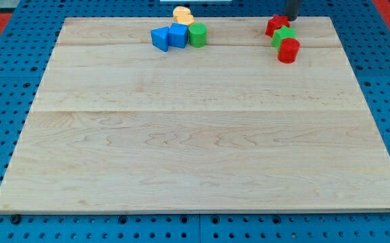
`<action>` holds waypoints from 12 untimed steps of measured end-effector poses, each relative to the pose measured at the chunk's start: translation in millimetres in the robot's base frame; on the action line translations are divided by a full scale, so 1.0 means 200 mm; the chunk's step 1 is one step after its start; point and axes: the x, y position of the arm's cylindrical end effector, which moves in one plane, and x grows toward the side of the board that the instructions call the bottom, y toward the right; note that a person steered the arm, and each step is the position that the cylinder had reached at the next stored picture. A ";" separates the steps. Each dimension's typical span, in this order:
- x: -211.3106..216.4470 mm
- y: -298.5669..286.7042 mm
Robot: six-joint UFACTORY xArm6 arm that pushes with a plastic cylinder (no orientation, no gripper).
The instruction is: Push the green circle to the bottom of the blue cube
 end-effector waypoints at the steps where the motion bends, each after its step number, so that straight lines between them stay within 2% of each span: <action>1: 0.00 -0.01; 4: 0.00 -0.40; 6: 0.07 -0.90; 7: 0.24 -0.91; 8: 0.50 -0.92; 9: 0.61 -1.16; 10: 0.62 -1.34; 12: 0.77 -1.22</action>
